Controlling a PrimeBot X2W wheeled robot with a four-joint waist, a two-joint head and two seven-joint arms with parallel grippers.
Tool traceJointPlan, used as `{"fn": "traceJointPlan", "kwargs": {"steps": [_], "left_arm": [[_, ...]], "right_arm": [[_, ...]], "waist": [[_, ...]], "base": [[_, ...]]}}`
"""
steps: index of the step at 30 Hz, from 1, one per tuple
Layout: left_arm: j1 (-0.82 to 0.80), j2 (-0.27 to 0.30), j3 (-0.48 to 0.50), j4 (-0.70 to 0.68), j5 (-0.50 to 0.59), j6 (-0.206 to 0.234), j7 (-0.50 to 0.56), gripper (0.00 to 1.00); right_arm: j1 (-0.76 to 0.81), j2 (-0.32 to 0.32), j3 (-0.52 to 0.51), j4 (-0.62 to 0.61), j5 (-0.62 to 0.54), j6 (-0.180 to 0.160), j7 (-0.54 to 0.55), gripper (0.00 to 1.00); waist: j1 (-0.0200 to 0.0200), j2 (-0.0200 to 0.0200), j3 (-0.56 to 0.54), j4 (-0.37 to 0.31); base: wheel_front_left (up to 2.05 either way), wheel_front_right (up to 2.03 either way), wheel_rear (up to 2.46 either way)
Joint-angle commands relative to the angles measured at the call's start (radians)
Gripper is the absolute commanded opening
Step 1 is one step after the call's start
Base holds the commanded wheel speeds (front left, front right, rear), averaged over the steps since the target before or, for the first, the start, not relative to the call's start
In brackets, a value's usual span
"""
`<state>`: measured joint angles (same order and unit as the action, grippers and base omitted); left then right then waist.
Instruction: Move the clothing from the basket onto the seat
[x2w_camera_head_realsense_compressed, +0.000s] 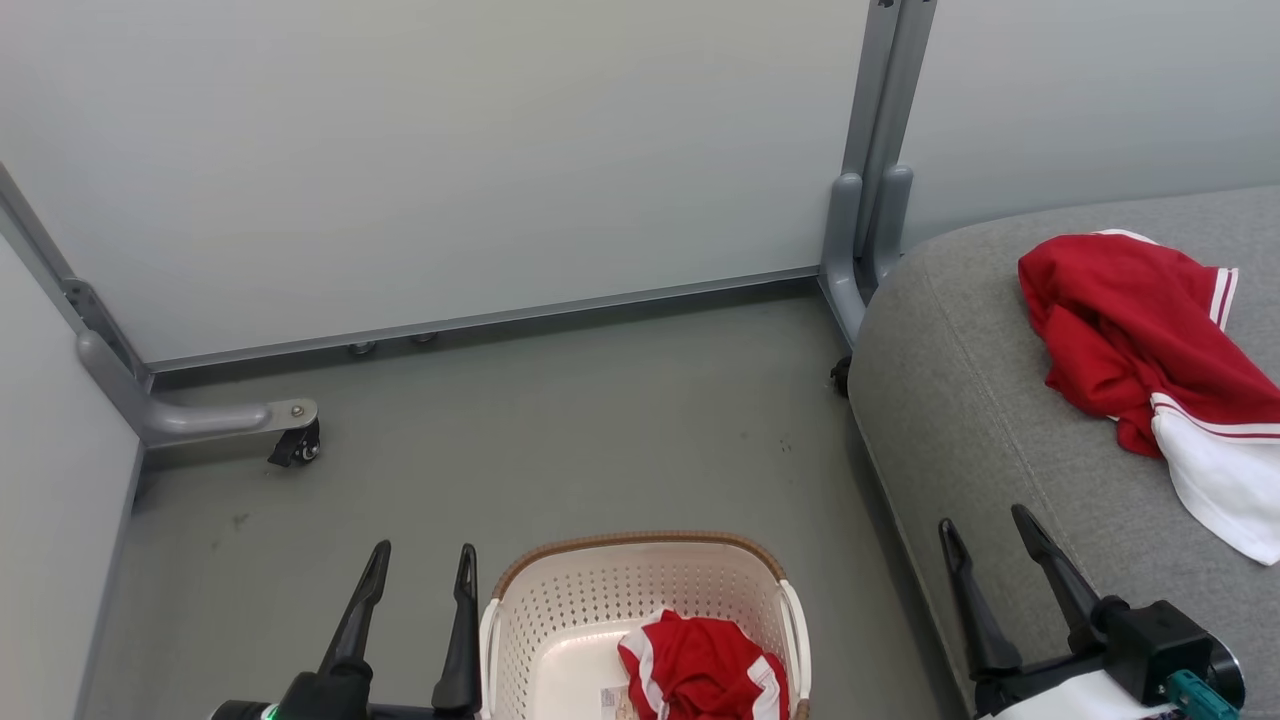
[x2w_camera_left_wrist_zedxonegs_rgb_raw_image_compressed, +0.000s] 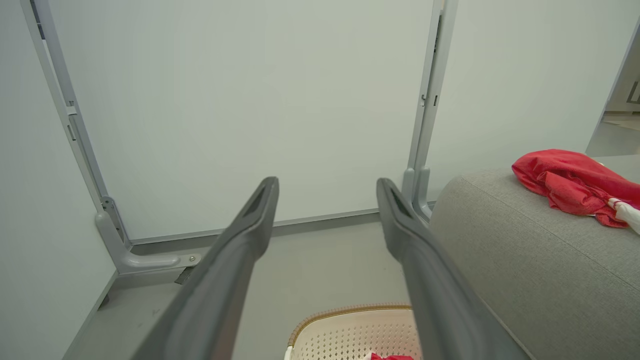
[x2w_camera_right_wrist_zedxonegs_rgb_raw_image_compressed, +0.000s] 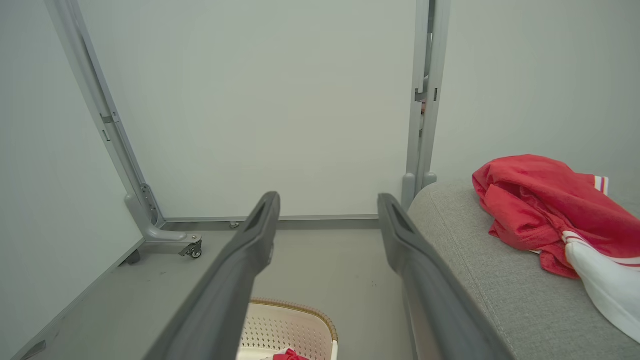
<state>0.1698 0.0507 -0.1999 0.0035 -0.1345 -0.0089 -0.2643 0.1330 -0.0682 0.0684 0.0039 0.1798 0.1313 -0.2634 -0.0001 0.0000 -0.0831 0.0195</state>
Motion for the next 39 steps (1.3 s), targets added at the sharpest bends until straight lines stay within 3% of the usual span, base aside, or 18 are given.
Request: {"fn": "traceJointPlan", "kwargs": {"steps": [1,14,24,30,39], "left_arm": [[0.001,0.0,-0.001,0.001,-0.008,0.002,0.0,1.0],[0.003,0.0,0.001,0.01,-0.009,-0.001,0.0,1.0],[-0.035,0.0,-0.03,0.031,-0.008,-0.013,0.0,1.0],[-0.132,0.0,-0.064,0.028,0.014,-0.031,0.0,1.0],[-0.385,0.002,-0.117,0.11,0.093,-0.095,0.0,1.0]], "right_arm": [[-0.002,-0.001,-0.007,0.001,0.013,-0.001,-0.002,1.0],[-0.01,0.006,-0.007,0.0,0.022,-0.001,-0.002,1.0],[-0.02,-0.003,-0.028,-0.009,0.007,-0.001,-0.002,1.0],[-0.09,-0.03,-0.066,-0.051,-0.008,-0.001,-0.002,1.0],[-0.264,-0.061,-0.109,-0.111,-0.016,-0.001,-0.002,1.0]], "waist": [[0.0001,0.0,0.0,0.0],[0.0001,0.0,0.002,0.001],[0.0001,0.0,0.082,0.008],[0.0001,0.0,0.266,0.007],[0.0001,0.0,0.551,-0.017]], "base": [[0.0,0.0,0.0],[0.0,0.0,0.0],[0.0,0.0,0.0],[0.0,0.0,0.0],[0.0,0.0,0.0]]}}
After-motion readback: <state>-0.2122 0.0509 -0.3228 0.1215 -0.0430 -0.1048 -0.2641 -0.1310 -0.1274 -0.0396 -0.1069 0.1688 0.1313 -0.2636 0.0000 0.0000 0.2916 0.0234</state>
